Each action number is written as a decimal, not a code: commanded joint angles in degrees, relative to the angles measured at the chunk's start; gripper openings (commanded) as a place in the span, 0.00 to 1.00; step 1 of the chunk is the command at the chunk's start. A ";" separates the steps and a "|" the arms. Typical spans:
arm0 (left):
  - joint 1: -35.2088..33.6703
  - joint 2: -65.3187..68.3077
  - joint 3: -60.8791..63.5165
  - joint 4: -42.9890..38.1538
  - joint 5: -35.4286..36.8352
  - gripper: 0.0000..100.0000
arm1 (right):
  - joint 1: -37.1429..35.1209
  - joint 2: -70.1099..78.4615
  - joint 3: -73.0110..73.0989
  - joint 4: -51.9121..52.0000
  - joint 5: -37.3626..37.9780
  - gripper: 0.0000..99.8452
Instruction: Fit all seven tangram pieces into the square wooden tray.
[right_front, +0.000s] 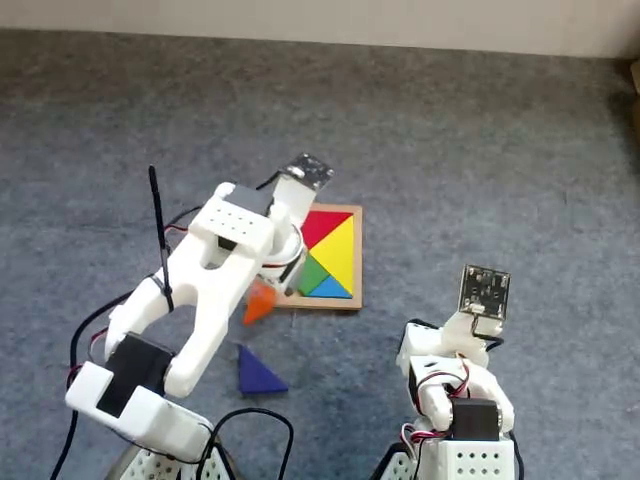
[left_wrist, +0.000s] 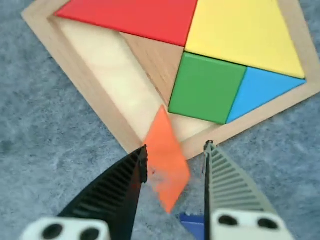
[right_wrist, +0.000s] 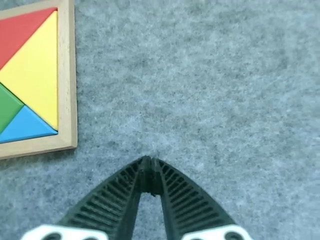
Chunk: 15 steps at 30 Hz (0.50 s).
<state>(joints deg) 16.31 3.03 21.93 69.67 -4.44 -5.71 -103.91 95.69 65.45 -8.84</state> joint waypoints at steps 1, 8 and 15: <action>2.24 -3.21 -0.04 0.26 -0.35 0.19 | 0.84 0.04 5.67 -1.10 0.44 0.01; -0.75 -3.21 4.88 0.09 -0.35 0.19 | 0.84 0.04 5.67 -1.10 0.44 0.01; -2.42 -3.12 11.47 -7.12 -0.44 0.19 | 0.84 0.04 5.67 -1.10 0.44 0.01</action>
<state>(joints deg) 14.81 1.45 30.11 67.47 -4.44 -5.71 -103.91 95.69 65.45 -8.84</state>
